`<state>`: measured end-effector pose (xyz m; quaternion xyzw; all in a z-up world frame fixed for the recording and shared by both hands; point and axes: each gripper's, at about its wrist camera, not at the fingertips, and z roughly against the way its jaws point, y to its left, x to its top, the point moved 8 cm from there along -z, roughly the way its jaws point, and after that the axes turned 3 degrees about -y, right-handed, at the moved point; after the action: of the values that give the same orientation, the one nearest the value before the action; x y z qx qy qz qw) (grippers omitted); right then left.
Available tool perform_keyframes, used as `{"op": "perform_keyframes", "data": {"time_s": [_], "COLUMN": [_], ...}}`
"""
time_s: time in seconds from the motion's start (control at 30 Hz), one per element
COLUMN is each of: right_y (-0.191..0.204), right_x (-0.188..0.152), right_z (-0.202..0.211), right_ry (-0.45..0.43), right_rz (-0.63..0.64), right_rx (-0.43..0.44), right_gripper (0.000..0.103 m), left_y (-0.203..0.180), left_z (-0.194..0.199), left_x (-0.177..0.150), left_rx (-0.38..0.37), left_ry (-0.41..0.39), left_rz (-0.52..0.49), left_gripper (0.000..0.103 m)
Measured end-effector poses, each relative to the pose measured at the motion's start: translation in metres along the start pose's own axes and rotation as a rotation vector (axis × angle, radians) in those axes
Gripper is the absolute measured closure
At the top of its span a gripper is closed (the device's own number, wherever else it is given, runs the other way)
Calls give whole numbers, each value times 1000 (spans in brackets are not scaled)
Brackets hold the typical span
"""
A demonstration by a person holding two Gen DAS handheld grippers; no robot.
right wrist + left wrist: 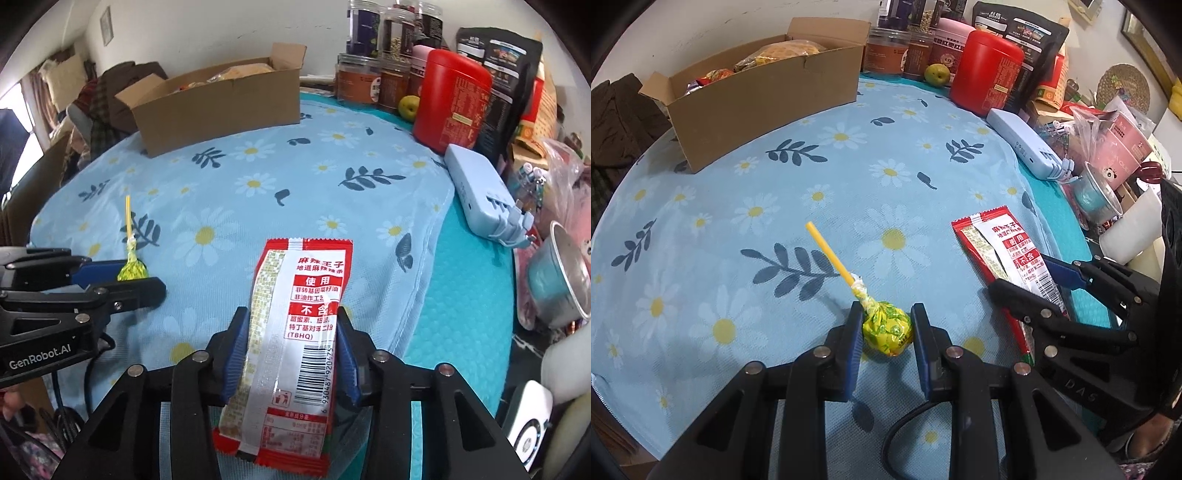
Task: Organize snacks
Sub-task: 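Carry the lollipop and red-white packet up and over the cardboard box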
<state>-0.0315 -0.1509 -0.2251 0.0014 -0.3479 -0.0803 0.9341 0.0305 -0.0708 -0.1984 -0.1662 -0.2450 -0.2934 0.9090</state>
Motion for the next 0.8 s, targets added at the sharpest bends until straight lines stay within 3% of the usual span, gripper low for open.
{"op": "perform_keyframes", "data": {"time_s": [0.33,0.47,0.8], "right_y": [1,5,20], "right_x": [9,16,55], "right_z": [6,9,33], "right_ry": [-17,-27,-120], "right_rz": [-21,-7,30], "right_rx": [68,83,111], "right_gripper": [60,60,60], "left_y": [0,5,8], "left_z": [20,30,49], "left_x": [7,14,41], "left_rx": [18,59,11], "left_ry": [-70,-114,-190], "left_rz": [-7,-23,4], "left_gripper": [78,78,78]}}
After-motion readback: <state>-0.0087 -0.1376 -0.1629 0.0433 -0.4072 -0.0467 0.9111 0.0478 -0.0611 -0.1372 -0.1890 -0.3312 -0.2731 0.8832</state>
